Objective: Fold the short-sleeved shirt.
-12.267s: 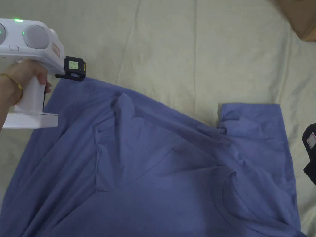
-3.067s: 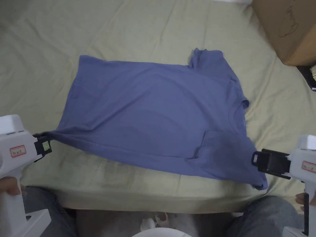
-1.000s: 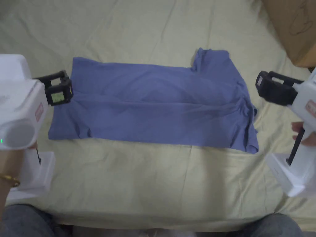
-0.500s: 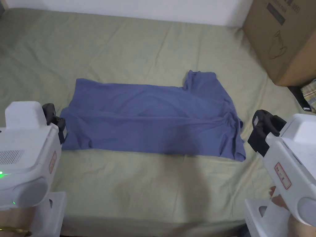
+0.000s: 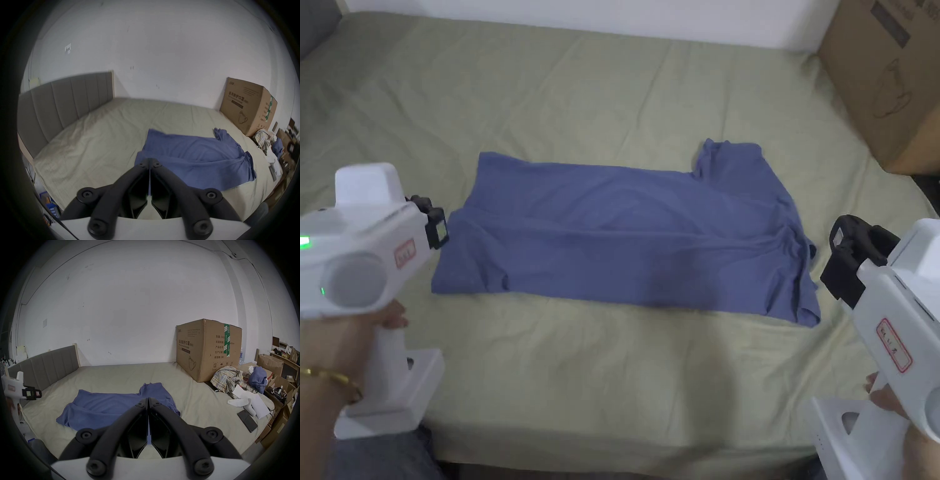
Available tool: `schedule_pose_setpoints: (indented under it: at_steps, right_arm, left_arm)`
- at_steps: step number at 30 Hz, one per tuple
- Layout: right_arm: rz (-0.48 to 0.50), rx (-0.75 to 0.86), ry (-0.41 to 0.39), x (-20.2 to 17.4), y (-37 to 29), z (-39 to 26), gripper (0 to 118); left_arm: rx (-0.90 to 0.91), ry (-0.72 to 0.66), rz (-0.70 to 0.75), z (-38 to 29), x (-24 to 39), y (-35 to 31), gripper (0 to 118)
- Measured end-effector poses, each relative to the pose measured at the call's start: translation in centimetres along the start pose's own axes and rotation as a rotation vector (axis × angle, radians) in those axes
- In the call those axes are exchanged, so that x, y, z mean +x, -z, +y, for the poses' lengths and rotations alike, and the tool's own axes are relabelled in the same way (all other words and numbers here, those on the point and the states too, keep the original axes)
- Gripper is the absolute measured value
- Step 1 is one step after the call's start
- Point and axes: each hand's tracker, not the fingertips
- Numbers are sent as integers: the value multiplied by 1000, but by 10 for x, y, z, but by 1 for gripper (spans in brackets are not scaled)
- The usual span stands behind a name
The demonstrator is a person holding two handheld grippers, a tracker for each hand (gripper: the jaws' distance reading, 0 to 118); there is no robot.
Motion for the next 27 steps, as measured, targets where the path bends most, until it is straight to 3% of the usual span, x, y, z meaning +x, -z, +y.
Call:
schedule_pose_setpoints:
  at_steps: [1,2,3,5,6,8,16,18,19,20,21,23,27]
  right_arm:
    - [0,-6,-1,1,1,-1,0]
    - [-5,-11,0,-4,0,-1,0]
    - [-8,-16,1,-11,-3,1,0]
    - [-10,-33,-3,-13,-3,-1,0]
    - [-11,-42,-10,-12,-2,-2,0]
    - [-19,-60,-30,-15,-1,-3,0]
    - [-53,-112,-33,-11,8,-9,0]
    - [-62,-122,-36,-10,11,-10,0]
    - [-67,-128,-36,-8,12,-10,0]
    - [-70,-133,-35,-6,14,-10,0]
    - [-74,-137,-33,-6,15,-10,0]
    - [-79,-138,-29,-4,16,-10,0]
    - [-80,-149,-31,0,20,-10,0]
  left_arm:
    - [-54,-9,6,6,-6,12,10]
    - [-114,-15,-16,12,-13,26,25]
    - [-158,-33,-36,16,-18,37,45]
    - [-266,-47,-45,19,-25,59,95]
    - [-309,-49,-46,19,-26,68,108]
    - [-373,-30,-49,14,-26,84,116]
    - [-664,20,66,-20,-20,147,114]
    - [-689,32,54,-26,-17,152,94]
    - [-705,38,43,-29,-15,155,73]
    - [-704,41,48,-33,-16,160,38]
    - [-703,41,50,-36,-15,160,24]
    - [-673,-20,16,-38,-13,156,18]
    - [-651,1,21,-39,-8,146,5]
